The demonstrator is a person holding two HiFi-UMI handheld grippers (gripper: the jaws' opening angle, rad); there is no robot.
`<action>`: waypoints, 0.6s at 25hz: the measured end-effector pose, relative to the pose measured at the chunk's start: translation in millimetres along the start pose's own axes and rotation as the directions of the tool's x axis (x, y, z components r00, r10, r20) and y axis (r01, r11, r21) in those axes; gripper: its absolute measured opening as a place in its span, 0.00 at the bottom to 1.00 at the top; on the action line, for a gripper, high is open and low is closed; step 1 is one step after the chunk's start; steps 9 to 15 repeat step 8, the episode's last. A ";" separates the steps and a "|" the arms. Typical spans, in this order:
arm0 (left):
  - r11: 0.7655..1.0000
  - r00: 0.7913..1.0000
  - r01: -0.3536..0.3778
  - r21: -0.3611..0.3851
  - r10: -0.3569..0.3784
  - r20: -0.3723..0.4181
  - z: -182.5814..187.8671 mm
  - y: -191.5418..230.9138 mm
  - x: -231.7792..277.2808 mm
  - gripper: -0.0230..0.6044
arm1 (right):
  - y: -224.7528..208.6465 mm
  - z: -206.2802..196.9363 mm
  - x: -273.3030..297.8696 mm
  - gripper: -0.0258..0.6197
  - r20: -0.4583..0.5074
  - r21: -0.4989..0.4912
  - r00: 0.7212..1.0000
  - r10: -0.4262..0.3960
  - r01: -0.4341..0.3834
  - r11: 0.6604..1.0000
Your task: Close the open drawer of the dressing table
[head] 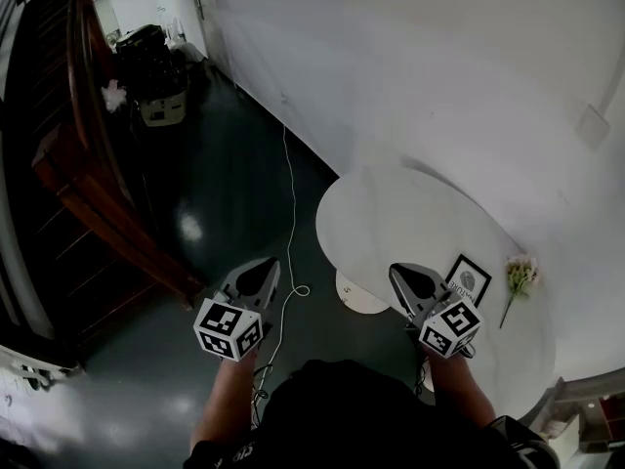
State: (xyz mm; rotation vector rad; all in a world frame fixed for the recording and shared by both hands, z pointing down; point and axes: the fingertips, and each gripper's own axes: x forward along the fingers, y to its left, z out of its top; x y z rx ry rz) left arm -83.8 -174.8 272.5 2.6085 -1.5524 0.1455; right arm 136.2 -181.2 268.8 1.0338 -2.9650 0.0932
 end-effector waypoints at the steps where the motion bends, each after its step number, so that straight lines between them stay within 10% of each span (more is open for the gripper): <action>1: 1.000 1.000 -0.001 0.001 0.001 0.003 0.9 1.2 0.2 0.05 | -0.9 -0.5 -0.7 0.04 -0.004 -0.005 1.000 -0.004 0.004 1.000; 15: 1.000 1.000 -0.006 -0.025 0.006 -0.002 -7.5 4.5 1.4 0.05 | 2.0 -4.1 5.5 0.04 -0.010 -0.011 1.000 0.009 -0.009 1.000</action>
